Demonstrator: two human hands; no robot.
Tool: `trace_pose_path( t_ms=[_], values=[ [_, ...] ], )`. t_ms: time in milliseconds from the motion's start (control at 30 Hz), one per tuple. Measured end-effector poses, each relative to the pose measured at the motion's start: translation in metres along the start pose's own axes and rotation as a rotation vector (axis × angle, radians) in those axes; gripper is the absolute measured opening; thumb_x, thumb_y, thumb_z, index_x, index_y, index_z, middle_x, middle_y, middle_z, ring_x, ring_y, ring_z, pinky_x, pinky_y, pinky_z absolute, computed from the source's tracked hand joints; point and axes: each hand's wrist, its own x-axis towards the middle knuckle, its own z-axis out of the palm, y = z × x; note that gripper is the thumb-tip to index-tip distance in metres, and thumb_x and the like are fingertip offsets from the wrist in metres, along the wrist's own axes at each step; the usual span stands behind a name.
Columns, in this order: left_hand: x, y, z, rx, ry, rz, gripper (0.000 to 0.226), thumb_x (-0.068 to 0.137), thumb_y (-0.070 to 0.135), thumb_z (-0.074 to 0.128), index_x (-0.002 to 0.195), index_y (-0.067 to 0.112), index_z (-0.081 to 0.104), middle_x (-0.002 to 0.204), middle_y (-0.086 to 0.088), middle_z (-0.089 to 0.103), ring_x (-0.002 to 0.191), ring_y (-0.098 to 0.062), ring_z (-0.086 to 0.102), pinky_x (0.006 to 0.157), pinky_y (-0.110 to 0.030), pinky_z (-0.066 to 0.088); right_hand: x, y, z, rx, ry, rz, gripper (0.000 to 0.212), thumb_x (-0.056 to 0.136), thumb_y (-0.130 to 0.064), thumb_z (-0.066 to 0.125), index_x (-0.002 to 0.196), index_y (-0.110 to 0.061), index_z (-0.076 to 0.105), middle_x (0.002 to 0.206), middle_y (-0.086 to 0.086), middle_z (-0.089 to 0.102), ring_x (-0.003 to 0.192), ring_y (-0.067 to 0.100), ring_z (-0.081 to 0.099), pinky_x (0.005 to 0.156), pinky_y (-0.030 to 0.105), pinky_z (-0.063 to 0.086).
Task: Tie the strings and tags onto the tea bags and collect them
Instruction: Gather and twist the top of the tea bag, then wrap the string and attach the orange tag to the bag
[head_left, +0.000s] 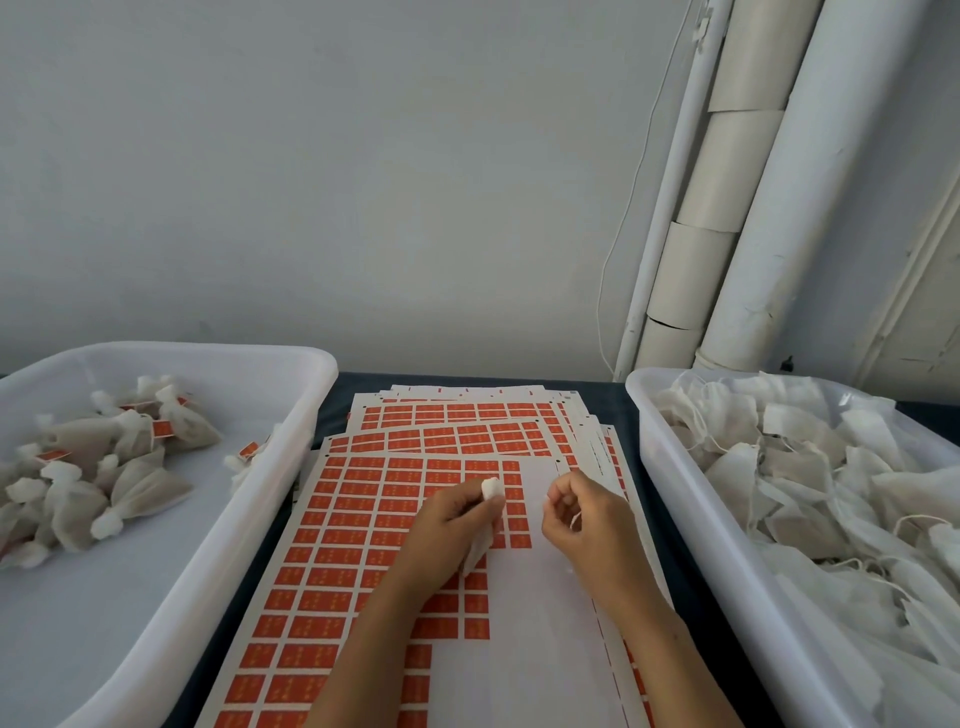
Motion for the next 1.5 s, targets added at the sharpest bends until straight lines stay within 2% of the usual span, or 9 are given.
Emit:
trace_pose_path(
  t_ms=[67, 167, 300, 400, 733, 867, 1367, 1433, 1500],
  values=[
    [0.0, 0.001, 0.001, -0.047, 0.015, -0.016, 0.032, 0.096, 0.031, 0.048, 0.068, 0.018, 0.059, 0.054, 0.014, 0.055, 0.053, 0.0, 0.051, 0.053, -0.007, 0.042, 0.0, -0.003, 0.003, 0.003, 0.001, 0.015, 0.018, 0.082, -0.023, 0.069, 0.081, -0.029, 0.052, 0.078, -0.022, 0.055, 0.068, 0.002, 0.06, 0.064, 0.0, 0.043],
    [0.0, 0.0, 0.002, -0.112, 0.098, -0.054, 0.037, 0.098, 0.025, 0.045, 0.065, 0.013, 0.058, 0.05, 0.012, 0.053, 0.047, 0.001, 0.049, 0.048, -0.008, 0.04, 0.0, -0.004, 0.004, -0.062, -0.122, 0.014, 0.011, 0.085, -0.033, 0.064, 0.09, -0.031, 0.054, 0.087, -0.024, 0.056, 0.073, -0.004, 0.058, 0.066, -0.003, 0.04],
    [0.0, -0.003, 0.0, -0.128, 0.189, -0.072, 0.037, 0.098, 0.023, 0.046, 0.064, 0.014, 0.06, 0.056, 0.008, 0.059, 0.052, 0.002, 0.054, 0.051, -0.006, 0.044, 0.005, -0.003, 0.004, -0.249, -0.343, 0.001, 0.025, 0.087, -0.037, 0.06, 0.108, -0.025, 0.06, 0.115, -0.012, 0.061, 0.098, 0.005, 0.06, 0.085, 0.006, 0.034],
    [0.0, -0.003, -0.001, -0.137, 0.206, -0.089, 0.036, 0.097, 0.021, 0.047, 0.065, 0.014, 0.061, 0.058, 0.007, 0.059, 0.053, -0.001, 0.054, 0.05, -0.005, 0.044, 0.006, -0.006, 0.006, -0.373, -0.377, -0.069, 0.033, 0.087, -0.04, 0.058, 0.117, -0.025, 0.06, 0.122, -0.01, 0.059, 0.107, 0.008, 0.059, 0.094, 0.011, 0.034],
    [-0.002, 0.0, 0.001, -0.153, 0.199, -0.082, 0.036, 0.099, 0.023, 0.044, 0.066, 0.017, 0.058, 0.062, 0.004, 0.058, 0.058, -0.005, 0.052, 0.053, -0.009, 0.044, -0.003, -0.004, 0.007, -0.498, -0.339, -0.153, 0.032, 0.089, -0.043, 0.054, 0.116, -0.027, 0.058, 0.122, -0.013, 0.059, 0.105, 0.005, 0.06, 0.093, 0.008, 0.03],
    [-0.002, 0.0, 0.001, -0.149, 0.196, -0.084, 0.036, 0.099, 0.023, 0.044, 0.066, 0.017, 0.057, 0.062, 0.004, 0.057, 0.059, -0.006, 0.051, 0.053, -0.008, 0.043, -0.001, -0.005, 0.003, -0.52, -0.372, -0.178, 0.036, 0.09, -0.043, 0.053, 0.121, -0.026, 0.056, 0.127, -0.012, 0.057, 0.111, 0.006, 0.058, 0.101, 0.013, 0.033],
    [0.0, -0.004, 0.003, -0.176, 0.186, -0.063, 0.037, 0.099, 0.024, 0.044, 0.065, 0.018, 0.057, 0.05, 0.015, 0.056, 0.049, 0.003, 0.053, 0.049, -0.004, 0.041, -0.003, -0.009, 0.004, -0.627, -0.442, -0.271, 0.042, 0.094, -0.039, 0.047, 0.133, -0.023, 0.046, 0.134, -0.007, 0.052, 0.116, 0.009, 0.055, 0.105, 0.02, 0.033],
    [0.0, -0.005, 0.003, -0.158, 0.194, -0.067, 0.036, 0.098, 0.025, 0.044, 0.065, 0.018, 0.057, 0.055, 0.01, 0.057, 0.054, -0.003, 0.053, 0.053, -0.008, 0.044, -0.006, -0.009, 0.004, -0.644, -0.429, -0.283, 0.041, 0.092, -0.036, 0.051, 0.131, -0.02, 0.049, 0.131, -0.005, 0.055, 0.114, 0.012, 0.057, 0.104, 0.023, 0.035],
    [0.001, -0.006, 0.003, -0.145, 0.202, -0.069, 0.036, 0.098, 0.026, 0.044, 0.065, 0.018, 0.058, 0.06, 0.004, 0.057, 0.058, -0.007, 0.051, 0.056, -0.012, 0.044, -0.009, -0.012, 0.002, -0.643, -0.382, -0.322, 0.041, 0.079, -0.032, 0.071, 0.116, -0.016, 0.062, 0.114, -0.001, 0.066, 0.096, 0.016, 0.068, 0.092, 0.028, 0.047]
  ],
)
